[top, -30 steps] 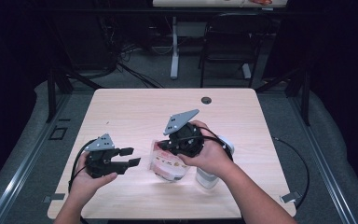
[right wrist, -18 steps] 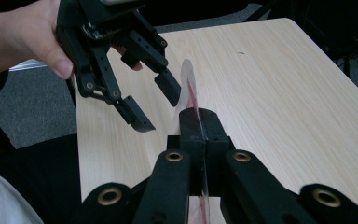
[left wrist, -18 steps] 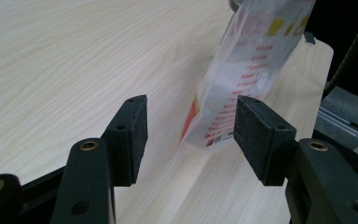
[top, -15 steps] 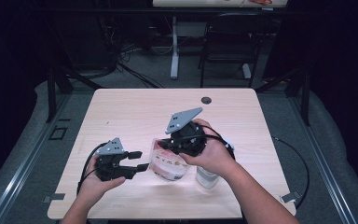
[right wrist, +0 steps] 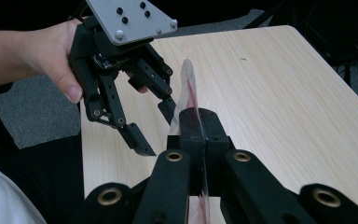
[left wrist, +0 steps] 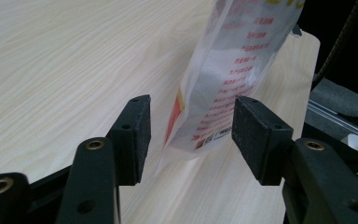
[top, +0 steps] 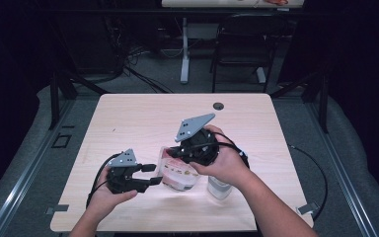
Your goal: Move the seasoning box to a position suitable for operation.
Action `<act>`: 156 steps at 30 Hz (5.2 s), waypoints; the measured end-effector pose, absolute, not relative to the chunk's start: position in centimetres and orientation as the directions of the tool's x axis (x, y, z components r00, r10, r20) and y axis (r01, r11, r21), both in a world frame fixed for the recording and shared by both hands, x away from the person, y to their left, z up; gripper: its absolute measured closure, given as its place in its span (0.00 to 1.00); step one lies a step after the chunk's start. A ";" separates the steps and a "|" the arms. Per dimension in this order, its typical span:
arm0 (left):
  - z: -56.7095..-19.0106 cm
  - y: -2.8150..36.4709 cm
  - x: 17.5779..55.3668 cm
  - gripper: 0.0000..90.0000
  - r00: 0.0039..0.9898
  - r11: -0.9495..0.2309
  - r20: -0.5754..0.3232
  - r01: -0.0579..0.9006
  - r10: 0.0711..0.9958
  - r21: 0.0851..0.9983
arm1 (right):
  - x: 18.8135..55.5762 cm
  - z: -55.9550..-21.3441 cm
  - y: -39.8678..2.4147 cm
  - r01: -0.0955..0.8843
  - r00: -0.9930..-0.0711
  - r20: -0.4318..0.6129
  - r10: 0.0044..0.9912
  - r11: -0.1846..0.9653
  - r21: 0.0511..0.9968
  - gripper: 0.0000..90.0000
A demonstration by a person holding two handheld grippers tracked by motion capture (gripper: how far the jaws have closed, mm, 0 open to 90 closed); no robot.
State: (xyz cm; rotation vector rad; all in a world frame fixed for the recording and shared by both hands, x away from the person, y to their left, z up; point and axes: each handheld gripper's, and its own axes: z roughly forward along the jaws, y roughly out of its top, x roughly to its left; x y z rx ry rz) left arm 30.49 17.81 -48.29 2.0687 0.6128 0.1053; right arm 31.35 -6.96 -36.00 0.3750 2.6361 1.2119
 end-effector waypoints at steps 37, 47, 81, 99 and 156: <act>-50.0 16.0 30.3 0.46 0.916 -0.456 -0.187 0.343 0.354 0.821 | 30.5 -35.2 -7.2 0.105 -0.961 -0.079 0.265 0.614 0.782 1.00; -50.6 15.7 30.5 0.43 0.919 -0.457 -0.196 0.345 0.343 0.820 | 30.4 -35.1 -7.0 0.095 -0.965 -0.081 0.251 0.617 0.781 1.00; -52.5 15.4 30.9 0.51 0.927 -0.506 -0.212 0.349 0.310 0.789 | 30.5 -35.2 -6.7 0.088 -0.969 -0.074 0.237 0.606 0.790 1.00; -51.9 15.7 30.5 0.67 0.926 -0.516 -0.221 0.357 0.306 0.778 | 30.2 -35.2 -7.4 0.079 -0.971 -0.071 0.229 0.587 0.806 1.00; -50.2 16.8 30.5 0.73 0.910 -0.645 -0.167 0.389 0.379 0.657 | 30.3 -39.6 -13.3 0.168 -0.936 -0.004 0.353 0.458 0.873 1.00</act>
